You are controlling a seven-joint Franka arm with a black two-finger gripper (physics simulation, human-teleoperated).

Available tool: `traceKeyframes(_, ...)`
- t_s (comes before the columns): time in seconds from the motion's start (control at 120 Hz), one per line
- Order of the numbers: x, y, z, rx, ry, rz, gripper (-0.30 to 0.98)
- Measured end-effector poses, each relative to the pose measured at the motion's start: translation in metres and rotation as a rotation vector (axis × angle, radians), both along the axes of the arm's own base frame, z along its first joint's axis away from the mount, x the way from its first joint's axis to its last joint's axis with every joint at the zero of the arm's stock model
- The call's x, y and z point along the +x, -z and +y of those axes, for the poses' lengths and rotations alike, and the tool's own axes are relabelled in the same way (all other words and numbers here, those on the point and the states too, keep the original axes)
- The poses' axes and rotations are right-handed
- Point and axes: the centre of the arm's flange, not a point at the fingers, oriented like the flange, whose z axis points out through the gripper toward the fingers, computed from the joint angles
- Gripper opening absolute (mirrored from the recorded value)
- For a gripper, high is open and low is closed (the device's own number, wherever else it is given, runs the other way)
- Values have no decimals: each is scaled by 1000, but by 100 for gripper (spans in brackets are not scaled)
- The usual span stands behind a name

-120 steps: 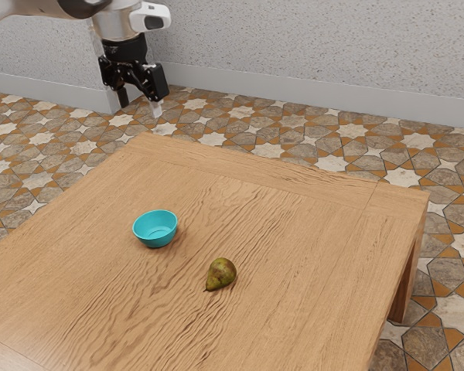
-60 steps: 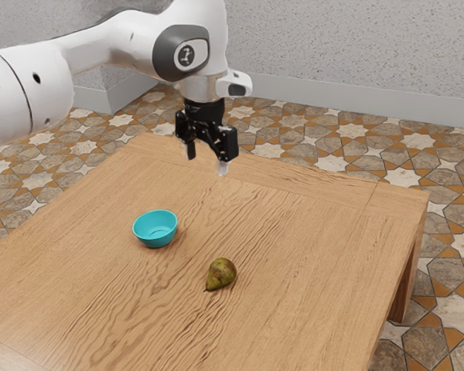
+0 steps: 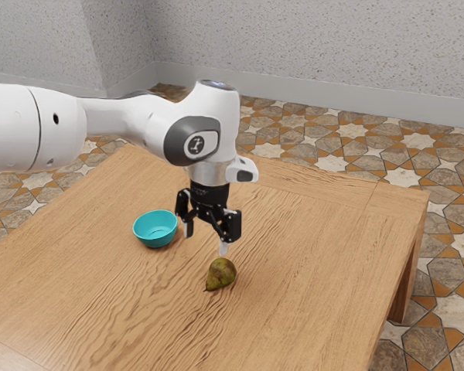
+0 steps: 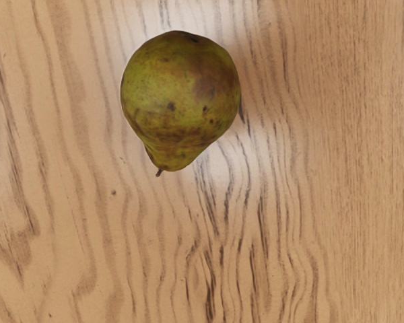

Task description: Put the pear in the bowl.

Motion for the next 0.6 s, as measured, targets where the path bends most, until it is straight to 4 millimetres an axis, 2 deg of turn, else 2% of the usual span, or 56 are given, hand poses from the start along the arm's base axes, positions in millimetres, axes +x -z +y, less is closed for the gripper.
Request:
traceKeyframes(0.308, 32, 70, 16, -4, 76, -80, 69)
traceKeyframes(0.433, 36, 90, 14, -14, 106, -79, 69)
traceKeyframes(0.6, 36, 102, 9, -44, 125, -82, 69)
